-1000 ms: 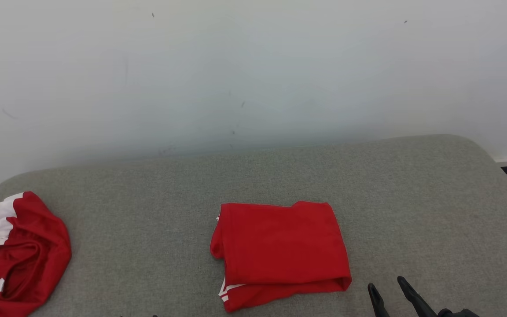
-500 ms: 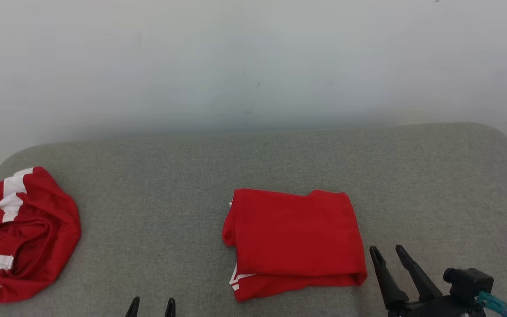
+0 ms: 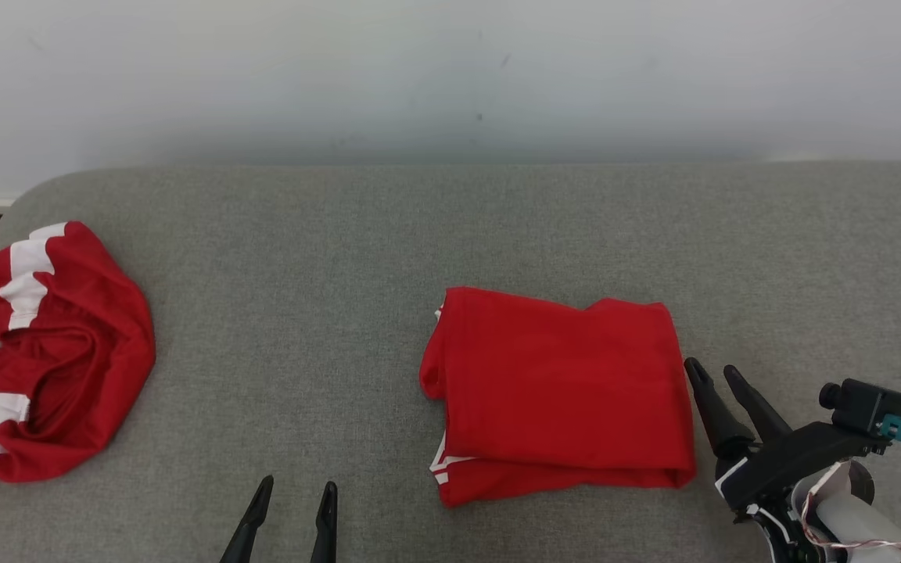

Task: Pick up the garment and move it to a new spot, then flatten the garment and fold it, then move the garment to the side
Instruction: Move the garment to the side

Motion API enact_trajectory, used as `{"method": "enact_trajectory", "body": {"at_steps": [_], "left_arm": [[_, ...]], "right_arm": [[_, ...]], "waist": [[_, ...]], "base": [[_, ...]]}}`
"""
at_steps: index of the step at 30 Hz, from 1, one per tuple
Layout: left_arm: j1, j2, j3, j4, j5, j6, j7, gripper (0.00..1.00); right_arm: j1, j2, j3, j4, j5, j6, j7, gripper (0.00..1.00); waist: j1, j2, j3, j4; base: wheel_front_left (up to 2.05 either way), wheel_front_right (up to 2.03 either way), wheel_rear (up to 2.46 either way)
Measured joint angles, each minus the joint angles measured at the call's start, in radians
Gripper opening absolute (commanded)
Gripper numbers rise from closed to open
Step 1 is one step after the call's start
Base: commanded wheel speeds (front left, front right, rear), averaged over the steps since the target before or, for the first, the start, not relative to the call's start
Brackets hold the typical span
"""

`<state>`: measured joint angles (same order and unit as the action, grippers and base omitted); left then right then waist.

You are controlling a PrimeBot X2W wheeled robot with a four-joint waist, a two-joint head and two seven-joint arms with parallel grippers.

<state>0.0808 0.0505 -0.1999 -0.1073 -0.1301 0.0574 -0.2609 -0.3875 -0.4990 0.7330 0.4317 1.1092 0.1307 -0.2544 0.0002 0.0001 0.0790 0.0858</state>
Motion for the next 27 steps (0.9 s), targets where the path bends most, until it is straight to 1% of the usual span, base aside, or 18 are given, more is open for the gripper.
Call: {"method": "enact_trajectory", "body": {"at_steps": [1, 5, 8, 12, 17, 18, 19, 20, 27], "left_arm": [[-0.012, 0.0, -0.008, -0.001, 0.0, 0.002, 0.0, 1.0], [-0.045, 0.0, -0.022, -0.002, 0.0, 0.006, 0.0, 1.0], [-0.065, 0.0, -0.031, -0.004, 0.0, 0.006, 0.0, 1.0], [-0.086, 0.0, -0.034, -0.002, 0.0, 0.006, 0.0, 1.0], [-0.093, 0.0, -0.036, 0.001, 0.0, 0.006, 0.0, 1.0], [-0.095, 0.0, -0.037, 0.002, 0.0, 0.006, 0.0, 1.0], [-0.1, 0.0, -0.038, 0.002, 0.0, 0.006, 0.0, 1.0], [-0.102, 0.0, -0.037, 0.003, 0.001, 0.006, 0.0, 1.0], [-0.102, 0.0, -0.04, 0.01, 0.009, 0.0, 0.0, 1.0]], "right_arm": [[-0.027, -0.011, 0.026, 0.016, 0.058, 0.0, 0.011, 1.0], [-0.078, -0.035, 0.076, 0.041, 0.142, 0.0, 0.043, 1.0], [-0.1, -0.051, 0.109, 0.05, 0.188, 0.0, 0.057, 1.0], [-0.121, -0.062, 0.158, 0.069, 0.217, 0.0, 0.068, 1.0], [-0.136, -0.069, 0.189, 0.066, 0.262, 0.0, 0.069, 1.0], [-0.137, -0.071, 0.196, 0.064, 0.266, 0.0, 0.067, 0.51], [-0.138, -0.072, 0.202, 0.062, 0.272, 0.0, 0.062, 0.37], [-0.139, -0.072, 0.207, 0.061, 0.28, 0.0, 0.059, 0.01], [-0.14, -0.075, 0.253, 0.048, 0.322, 0.0, 0.043, 0.0]], "waist": [[0.0, 0.0001, 0.022, 0.007], [0.0, 0.0, 0.064, 0.019], [0.0, 0.0001, 0.093, 0.028], [0.0001, 0.0001, 0.127, 0.037], [-0.0001, -0.0001, 0.145, 0.044], [-0.0001, -0.0001, 0.146, 0.044], [-0.0001, -0.0001, 0.146, 0.043], [-0.0001, -0.0001, 0.145, 0.042], [-0.0001, -0.0001, 0.131, 0.034]], "base": [[0.0, 0.0, 0.0], [0.0, 0.0, 0.0], [0.0, 0.0, 0.0], [0.0, 0.0, 0.0], [0.0, 0.0, 0.0], [0.0, 0.0, 0.0], [0.0, 0.0, 0.0], [0.0, 0.0, 0.0], [0.0, 0.0, 0.0]]}}
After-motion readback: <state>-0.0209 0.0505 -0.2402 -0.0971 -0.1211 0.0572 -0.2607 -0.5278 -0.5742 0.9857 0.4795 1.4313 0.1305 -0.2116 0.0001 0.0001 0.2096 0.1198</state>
